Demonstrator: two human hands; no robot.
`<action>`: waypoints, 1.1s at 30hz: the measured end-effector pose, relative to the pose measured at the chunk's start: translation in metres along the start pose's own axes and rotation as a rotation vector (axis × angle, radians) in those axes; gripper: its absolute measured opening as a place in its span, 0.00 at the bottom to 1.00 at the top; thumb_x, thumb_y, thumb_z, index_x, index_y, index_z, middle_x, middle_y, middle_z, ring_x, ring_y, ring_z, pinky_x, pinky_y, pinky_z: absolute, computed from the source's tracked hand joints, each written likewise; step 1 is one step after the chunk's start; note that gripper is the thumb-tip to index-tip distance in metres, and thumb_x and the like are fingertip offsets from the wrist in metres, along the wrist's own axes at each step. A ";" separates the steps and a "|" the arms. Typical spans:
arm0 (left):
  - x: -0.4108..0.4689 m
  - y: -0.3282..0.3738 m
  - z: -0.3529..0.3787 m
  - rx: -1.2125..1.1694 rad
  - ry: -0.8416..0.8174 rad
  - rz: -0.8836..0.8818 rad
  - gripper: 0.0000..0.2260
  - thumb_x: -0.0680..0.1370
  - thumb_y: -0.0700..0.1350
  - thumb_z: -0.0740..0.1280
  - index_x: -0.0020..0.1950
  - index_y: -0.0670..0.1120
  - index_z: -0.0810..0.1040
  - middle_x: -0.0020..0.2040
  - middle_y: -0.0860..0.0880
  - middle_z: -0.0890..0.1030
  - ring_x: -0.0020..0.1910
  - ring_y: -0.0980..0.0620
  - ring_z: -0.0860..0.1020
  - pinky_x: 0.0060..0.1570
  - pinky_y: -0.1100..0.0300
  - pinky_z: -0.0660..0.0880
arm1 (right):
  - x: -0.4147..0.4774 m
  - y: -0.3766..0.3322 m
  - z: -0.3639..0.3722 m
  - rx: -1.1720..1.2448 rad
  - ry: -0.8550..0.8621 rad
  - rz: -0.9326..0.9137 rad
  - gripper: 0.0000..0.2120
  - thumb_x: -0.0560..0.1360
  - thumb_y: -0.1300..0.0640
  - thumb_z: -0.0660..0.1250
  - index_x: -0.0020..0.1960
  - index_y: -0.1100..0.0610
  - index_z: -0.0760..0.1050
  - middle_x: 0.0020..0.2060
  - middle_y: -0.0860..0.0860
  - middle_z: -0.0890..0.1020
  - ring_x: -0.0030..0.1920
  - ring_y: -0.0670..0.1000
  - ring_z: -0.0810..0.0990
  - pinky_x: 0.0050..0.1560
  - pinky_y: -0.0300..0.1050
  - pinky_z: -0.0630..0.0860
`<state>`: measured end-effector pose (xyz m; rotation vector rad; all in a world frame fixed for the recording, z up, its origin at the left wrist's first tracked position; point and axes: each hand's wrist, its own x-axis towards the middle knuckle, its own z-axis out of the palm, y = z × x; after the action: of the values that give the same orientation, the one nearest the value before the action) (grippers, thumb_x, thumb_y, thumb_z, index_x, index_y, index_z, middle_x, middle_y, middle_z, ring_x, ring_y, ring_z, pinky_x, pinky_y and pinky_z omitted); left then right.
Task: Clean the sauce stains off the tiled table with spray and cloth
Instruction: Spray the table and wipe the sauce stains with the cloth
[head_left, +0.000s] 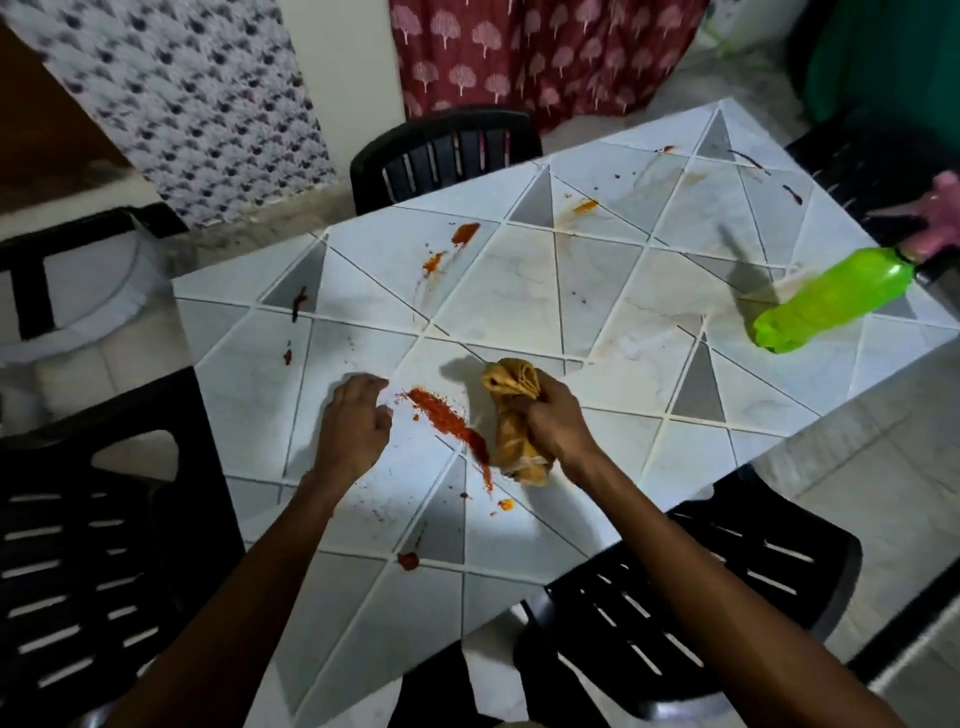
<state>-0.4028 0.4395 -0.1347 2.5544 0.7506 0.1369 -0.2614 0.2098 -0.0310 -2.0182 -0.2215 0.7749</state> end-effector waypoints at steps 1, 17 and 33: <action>0.005 -0.004 -0.004 -0.008 0.020 -0.011 0.18 0.76 0.40 0.70 0.65 0.42 0.77 0.64 0.42 0.77 0.64 0.40 0.73 0.66 0.46 0.70 | 0.007 -0.009 -0.001 -0.038 0.008 -0.031 0.19 0.77 0.63 0.67 0.66 0.50 0.79 0.51 0.46 0.81 0.52 0.49 0.80 0.50 0.39 0.72; 0.039 -0.108 -0.056 -0.036 0.242 -0.198 0.18 0.75 0.39 0.62 0.64 0.36 0.76 0.63 0.36 0.77 0.64 0.35 0.73 0.69 0.44 0.65 | 0.171 -0.161 0.145 -0.801 -0.280 -0.458 0.15 0.71 0.54 0.65 0.56 0.52 0.80 0.53 0.56 0.83 0.54 0.61 0.81 0.49 0.51 0.77; 0.012 -0.138 -0.042 -0.043 0.180 -0.208 0.22 0.78 0.43 0.60 0.69 0.34 0.72 0.69 0.33 0.73 0.68 0.32 0.72 0.65 0.37 0.71 | 0.143 -0.096 0.223 -0.745 -0.460 -0.395 0.24 0.71 0.56 0.62 0.66 0.48 0.78 0.60 0.54 0.82 0.59 0.57 0.81 0.54 0.43 0.72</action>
<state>-0.4685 0.5650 -0.1626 2.4273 1.0645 0.3147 -0.2697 0.4845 -0.0962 -2.3128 -1.2929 0.9755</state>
